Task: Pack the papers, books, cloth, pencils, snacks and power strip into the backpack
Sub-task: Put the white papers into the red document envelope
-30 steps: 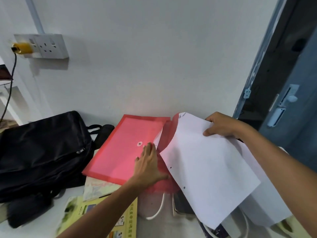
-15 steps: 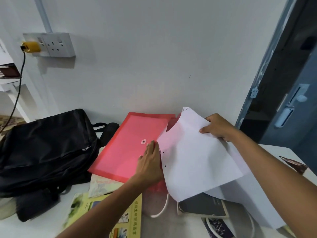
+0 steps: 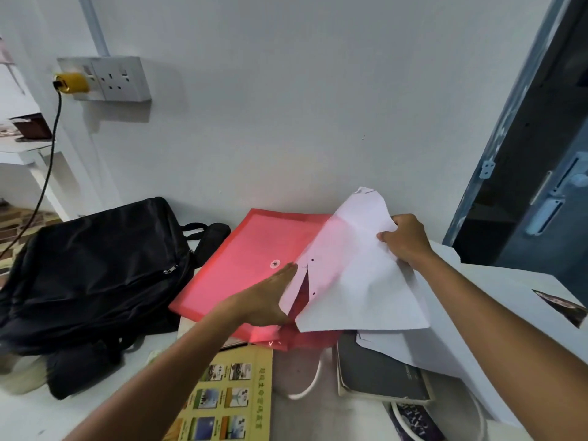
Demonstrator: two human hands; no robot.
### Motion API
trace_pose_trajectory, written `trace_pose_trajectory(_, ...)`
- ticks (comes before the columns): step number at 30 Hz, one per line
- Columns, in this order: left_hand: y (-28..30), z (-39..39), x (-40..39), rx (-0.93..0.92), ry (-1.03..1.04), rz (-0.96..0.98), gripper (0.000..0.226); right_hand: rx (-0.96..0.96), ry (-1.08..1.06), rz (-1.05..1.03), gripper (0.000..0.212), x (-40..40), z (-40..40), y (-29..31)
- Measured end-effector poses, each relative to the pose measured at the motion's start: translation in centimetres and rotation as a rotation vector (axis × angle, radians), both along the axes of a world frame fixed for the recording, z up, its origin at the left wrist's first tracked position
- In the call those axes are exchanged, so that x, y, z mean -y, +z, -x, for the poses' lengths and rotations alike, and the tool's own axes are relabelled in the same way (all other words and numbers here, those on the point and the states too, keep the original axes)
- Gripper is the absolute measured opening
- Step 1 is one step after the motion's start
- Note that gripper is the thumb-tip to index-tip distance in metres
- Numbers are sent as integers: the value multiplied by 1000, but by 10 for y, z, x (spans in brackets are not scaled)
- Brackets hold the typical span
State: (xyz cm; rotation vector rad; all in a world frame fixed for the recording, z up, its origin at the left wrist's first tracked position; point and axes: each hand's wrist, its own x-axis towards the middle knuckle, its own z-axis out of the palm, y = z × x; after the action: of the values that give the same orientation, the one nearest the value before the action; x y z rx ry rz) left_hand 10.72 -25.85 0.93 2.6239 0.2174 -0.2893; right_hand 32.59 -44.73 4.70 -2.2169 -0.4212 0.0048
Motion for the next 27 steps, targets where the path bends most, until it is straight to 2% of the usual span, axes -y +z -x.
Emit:
trace_pose_trajectory(3, 5, 1, -7, -50, 40, 77, 98, -15, -30, -52, 7, -6, 6, -5)
trace_pose_trajectory(6, 6, -2, -7, -24, 107, 233, 92, -93, -89, -183, 4, -13, 14, -14)
trace_pose_trajectory(8, 3, -3, -7, -3, 138, 272, 89, -108, -104, -232, 4, -16, 20, -20)
trace_pose_trajectory(13, 1, -2, -7, 9, 156, 281, 88, 13, -14, -200, 6, -12, 22, -18)
trace_pose_trajectory(16, 3, -1, -7, 25, 159, 298, 87, -157, 26, -380, 6, -1, 17, -9)
trace_pose_trajectory(19, 4, 0, -7, 22, 156, 327, 86, -245, 16, -428, 6, 8, 17, -14)
trace_pose_trajectory(25, 3, 2, -8, -3, 148, 353, 85, -86, -88, -355, 14, 1, 25, -32)
trace_pose_trajectory(27, 4, 3, -8, -3, 149, 347, 85, -100, -111, -389, 17, -5, 30, -34)
